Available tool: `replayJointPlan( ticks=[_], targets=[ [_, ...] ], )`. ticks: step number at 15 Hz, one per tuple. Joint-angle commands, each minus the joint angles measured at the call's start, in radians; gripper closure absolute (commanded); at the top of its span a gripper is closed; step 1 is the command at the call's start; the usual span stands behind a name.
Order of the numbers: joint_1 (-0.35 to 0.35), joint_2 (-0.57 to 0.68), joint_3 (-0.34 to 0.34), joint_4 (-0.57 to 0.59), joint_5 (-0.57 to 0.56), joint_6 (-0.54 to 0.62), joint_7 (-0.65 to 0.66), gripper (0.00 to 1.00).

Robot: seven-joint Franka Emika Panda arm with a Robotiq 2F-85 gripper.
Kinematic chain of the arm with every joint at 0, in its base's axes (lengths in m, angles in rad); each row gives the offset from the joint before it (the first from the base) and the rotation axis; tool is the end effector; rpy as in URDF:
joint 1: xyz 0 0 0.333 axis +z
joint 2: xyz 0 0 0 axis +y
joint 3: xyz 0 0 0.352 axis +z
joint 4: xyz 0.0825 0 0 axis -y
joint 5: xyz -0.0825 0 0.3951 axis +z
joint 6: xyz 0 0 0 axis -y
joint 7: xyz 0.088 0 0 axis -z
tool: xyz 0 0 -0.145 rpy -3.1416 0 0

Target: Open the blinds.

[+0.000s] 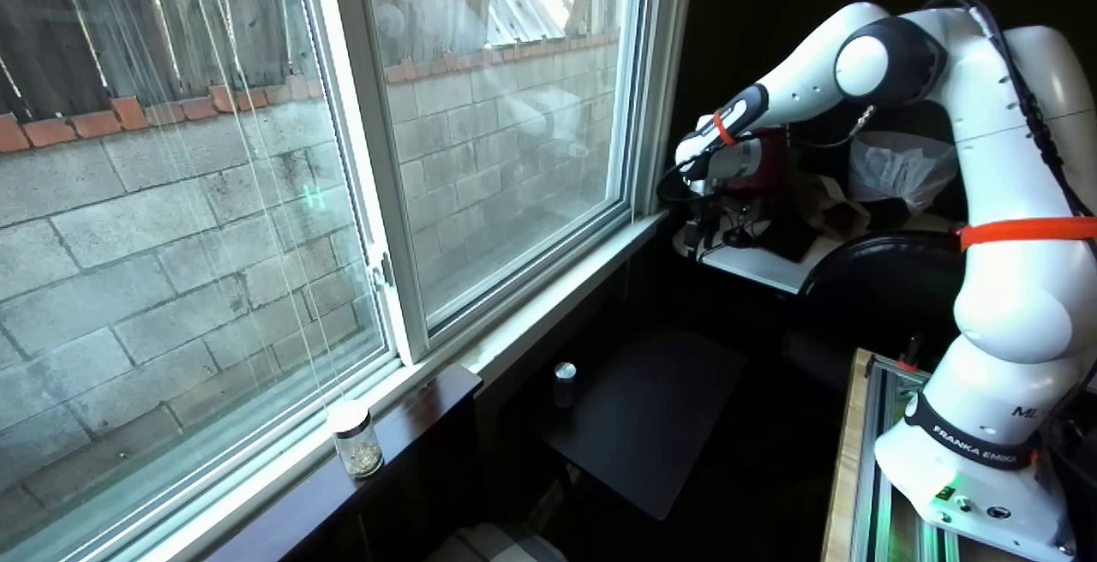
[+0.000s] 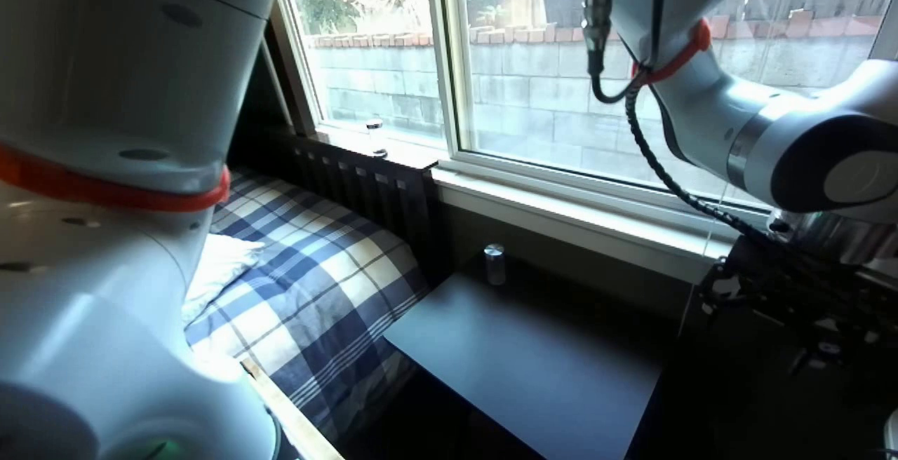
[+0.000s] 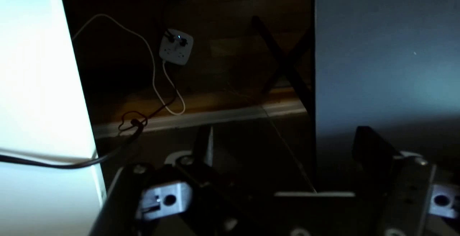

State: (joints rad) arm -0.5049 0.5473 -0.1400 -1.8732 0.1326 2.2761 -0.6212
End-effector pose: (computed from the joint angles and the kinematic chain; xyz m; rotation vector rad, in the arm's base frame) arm 0.5203 -0.3788 0.1952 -3.0365 0.1542 0.1487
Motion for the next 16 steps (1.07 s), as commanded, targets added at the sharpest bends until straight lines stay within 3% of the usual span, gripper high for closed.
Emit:
replayJointPlan(
  ticks=[1,5,7,8,11,16],
  targets=[
    [0.015,-0.223,0.019,-0.240,0.082,0.126,0.030,0.00],
    [0.040,-0.409,0.015,-0.442,0.182,0.289,-0.009,0.00],
    [0.054,-0.476,-0.002,-0.501,0.199,0.308,-0.038,0.00],
    [0.070,-0.381,-0.017,-0.398,0.170,0.270,-0.005,0.00],
    [0.086,-0.457,-0.035,-0.467,0.176,0.281,-0.014,0.00],
    [0.088,-0.464,-0.036,-0.475,0.176,0.282,-0.015,0.00]
  ],
)
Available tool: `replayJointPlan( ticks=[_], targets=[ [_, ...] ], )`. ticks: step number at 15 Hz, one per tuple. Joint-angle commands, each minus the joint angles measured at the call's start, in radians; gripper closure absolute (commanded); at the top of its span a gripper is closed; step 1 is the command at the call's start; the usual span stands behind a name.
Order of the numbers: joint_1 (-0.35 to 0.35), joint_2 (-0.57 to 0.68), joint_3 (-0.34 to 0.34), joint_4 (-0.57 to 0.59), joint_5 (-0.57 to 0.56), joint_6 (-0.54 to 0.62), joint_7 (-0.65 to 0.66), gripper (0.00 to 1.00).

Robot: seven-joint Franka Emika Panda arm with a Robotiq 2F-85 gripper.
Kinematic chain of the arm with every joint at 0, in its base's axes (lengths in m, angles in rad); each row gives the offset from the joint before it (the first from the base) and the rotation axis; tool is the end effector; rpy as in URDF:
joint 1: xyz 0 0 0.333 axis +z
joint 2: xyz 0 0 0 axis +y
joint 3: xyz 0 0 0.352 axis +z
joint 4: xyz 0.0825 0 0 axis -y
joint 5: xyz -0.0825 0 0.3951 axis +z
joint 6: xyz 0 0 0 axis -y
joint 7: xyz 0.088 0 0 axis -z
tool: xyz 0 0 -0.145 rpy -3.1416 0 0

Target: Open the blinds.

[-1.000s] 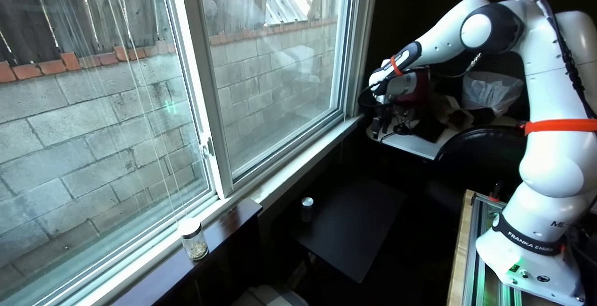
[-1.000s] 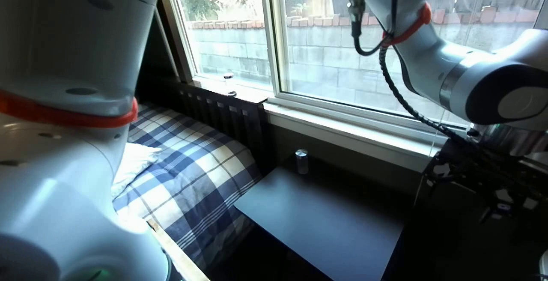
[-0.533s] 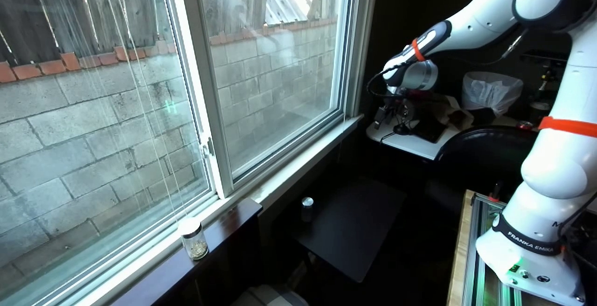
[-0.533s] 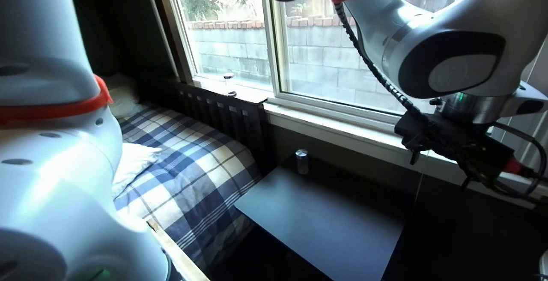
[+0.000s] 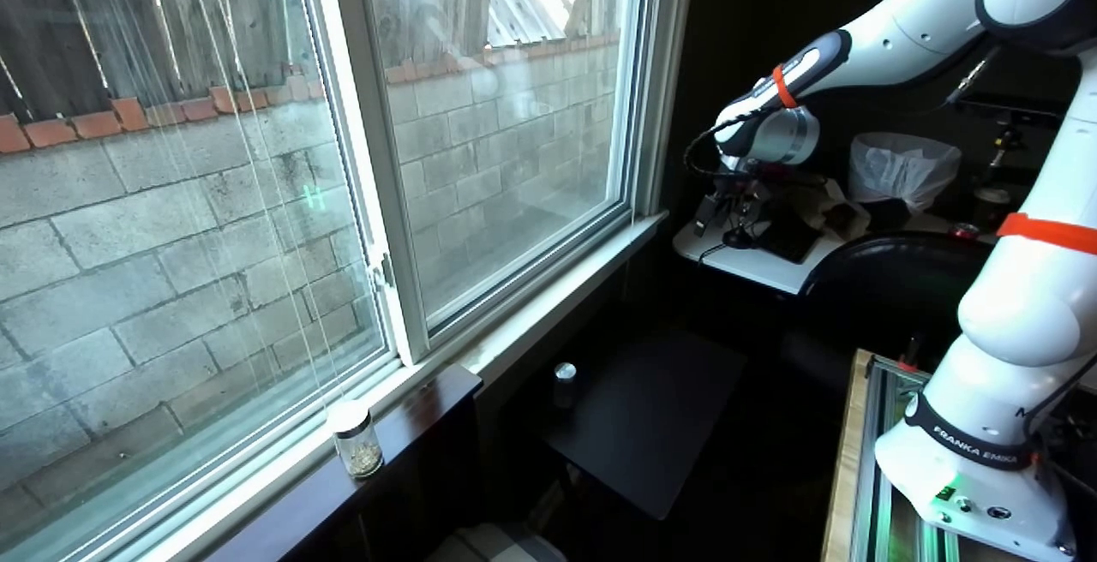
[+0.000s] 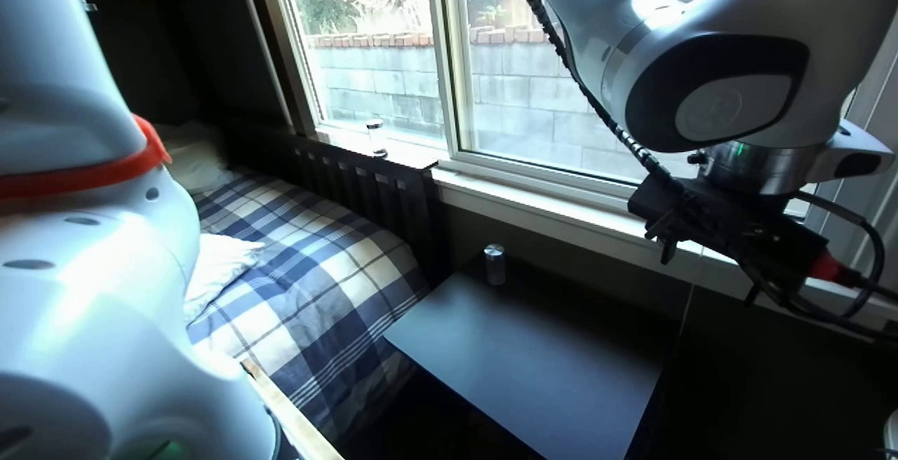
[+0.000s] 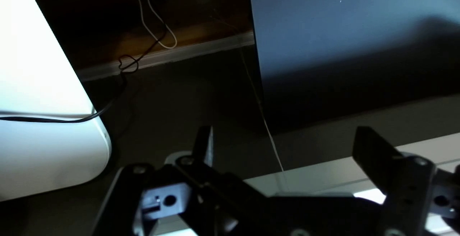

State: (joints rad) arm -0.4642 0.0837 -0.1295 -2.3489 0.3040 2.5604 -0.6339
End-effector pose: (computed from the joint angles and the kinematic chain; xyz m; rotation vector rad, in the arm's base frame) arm 0.4465 -0.2993 0.2986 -3.0435 0.3093 -0.3132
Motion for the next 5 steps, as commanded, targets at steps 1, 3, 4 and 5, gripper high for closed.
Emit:
replayJointPlan(
  ticks=[1,3,4,5],
  targets=[
    [0.047,0.000,-0.047,0.000,0.005,-0.002,-0.002,0.00],
    [0.048,0.000,-0.047,-0.002,0.004,-0.001,-0.002,0.00],
    [0.048,0.000,-0.047,-0.003,0.004,0.000,-0.002,0.00],
    [0.048,0.000,-0.047,-0.003,0.004,0.000,-0.002,0.00]
  ],
)
